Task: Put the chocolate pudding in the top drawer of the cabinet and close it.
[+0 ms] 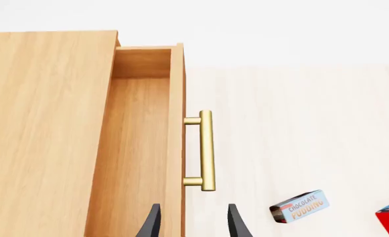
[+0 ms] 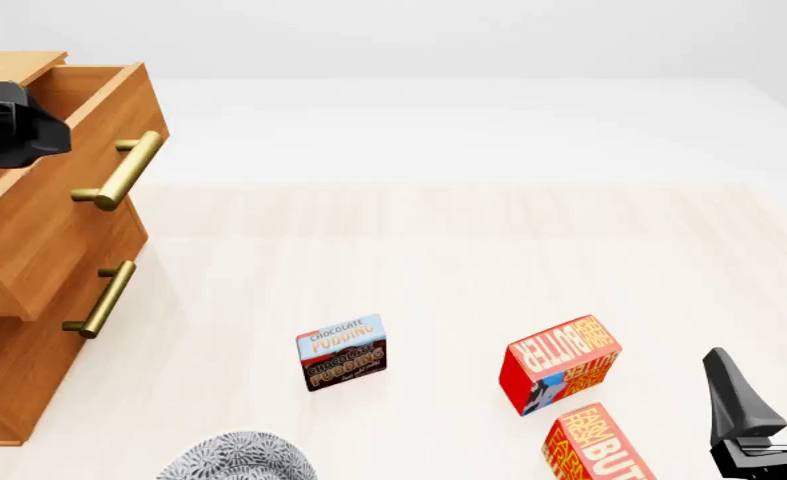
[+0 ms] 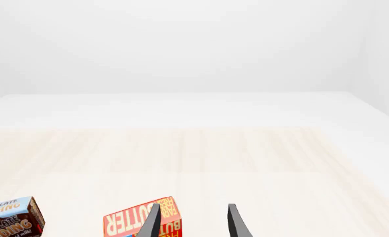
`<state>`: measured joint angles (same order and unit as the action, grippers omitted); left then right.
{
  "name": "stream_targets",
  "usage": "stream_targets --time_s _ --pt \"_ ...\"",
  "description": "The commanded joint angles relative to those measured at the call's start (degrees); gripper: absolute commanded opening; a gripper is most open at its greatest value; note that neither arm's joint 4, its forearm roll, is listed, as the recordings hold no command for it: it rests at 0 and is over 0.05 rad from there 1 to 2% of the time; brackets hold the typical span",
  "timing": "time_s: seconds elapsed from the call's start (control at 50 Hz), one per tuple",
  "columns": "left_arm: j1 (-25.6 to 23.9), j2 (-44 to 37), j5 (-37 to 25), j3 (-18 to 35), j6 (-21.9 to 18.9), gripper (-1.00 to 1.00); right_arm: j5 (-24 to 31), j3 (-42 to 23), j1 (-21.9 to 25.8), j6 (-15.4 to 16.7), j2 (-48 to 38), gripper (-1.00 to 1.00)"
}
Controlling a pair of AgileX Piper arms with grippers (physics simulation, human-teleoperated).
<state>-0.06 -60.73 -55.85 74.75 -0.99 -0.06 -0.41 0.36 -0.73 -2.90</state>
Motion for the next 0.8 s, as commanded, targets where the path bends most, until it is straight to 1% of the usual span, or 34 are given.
stream_targets --time_s 0.02,0.22,0.44,0.56,0.74,0.8 --pt "1.1 -0.2 1.5 -1.6 0.4 1.0 -0.3 0.2 -0.1 0.2 0.4 1.0" --pt "2.5 -0.5 3.0 -3.0 -0.1 1.0 -0.3 0.2 -0.2 0.2 0.3 1.0" --pt "2.6 -1.4 5.6 -5.7 -0.3 1.0 -0.3 0.2 -0.1 0.2 0.4 1.0" --pt "1.7 -1.4 7.2 -7.7 -0.1 1.0 -0.3 0.2 -0.1 0.2 0.3 1.0" --pt "1.6 -1.8 8.4 -9.4 0.3 1.0 -0.3 0.2 -0.1 0.2 0.3 1.0" --pt "1.8 -1.8 8.2 -8.9 0.3 1.0 -0.3 0.2 -0.1 0.2 0.4 1.0"
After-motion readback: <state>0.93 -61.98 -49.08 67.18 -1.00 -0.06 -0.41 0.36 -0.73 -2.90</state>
